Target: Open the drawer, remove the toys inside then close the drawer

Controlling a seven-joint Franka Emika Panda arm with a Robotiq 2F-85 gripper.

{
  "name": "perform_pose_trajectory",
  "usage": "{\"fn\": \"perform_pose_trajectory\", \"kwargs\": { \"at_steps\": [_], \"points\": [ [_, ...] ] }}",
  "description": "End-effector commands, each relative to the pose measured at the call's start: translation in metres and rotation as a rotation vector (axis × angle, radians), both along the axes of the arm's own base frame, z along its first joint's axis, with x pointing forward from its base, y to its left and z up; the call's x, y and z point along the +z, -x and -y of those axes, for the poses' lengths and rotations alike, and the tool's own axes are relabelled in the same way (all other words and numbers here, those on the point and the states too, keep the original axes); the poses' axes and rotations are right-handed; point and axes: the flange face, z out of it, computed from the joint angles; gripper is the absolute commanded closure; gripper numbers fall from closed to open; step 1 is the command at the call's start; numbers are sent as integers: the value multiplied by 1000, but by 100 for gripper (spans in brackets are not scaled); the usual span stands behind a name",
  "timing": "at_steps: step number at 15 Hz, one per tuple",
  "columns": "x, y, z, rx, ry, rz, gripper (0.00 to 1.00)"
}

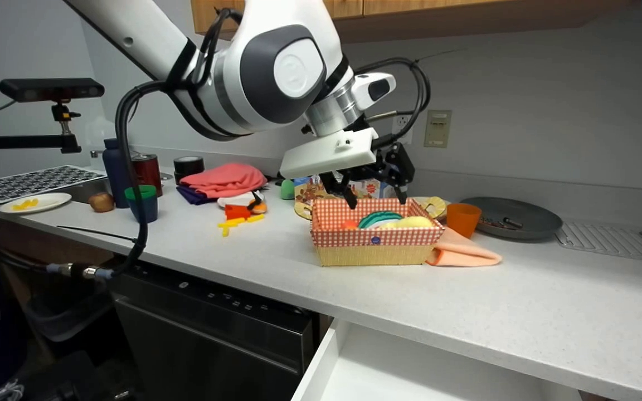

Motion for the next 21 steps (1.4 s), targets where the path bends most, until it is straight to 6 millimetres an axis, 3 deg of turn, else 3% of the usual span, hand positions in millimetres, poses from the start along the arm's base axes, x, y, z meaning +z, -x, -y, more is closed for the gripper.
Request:
{"fn": "perform_pose_trajectory", "kwargs": {
  "at_steps": [1,5,9,11,15,19,21],
  "points": [
    [1,0,-1,3,-1,0,0],
    [-1,2,2,7,3,-8,0],
    [-24,36,49,-142,14,-107,0],
    [-42,57,74,-210,-6,-159,0],
    [-101,96,118,-338,-76,-272,0],
    [-152,122,137,-431,-181,-345,0],
    [-162,127,135,-451,-218,-375,0]
  ]
}}
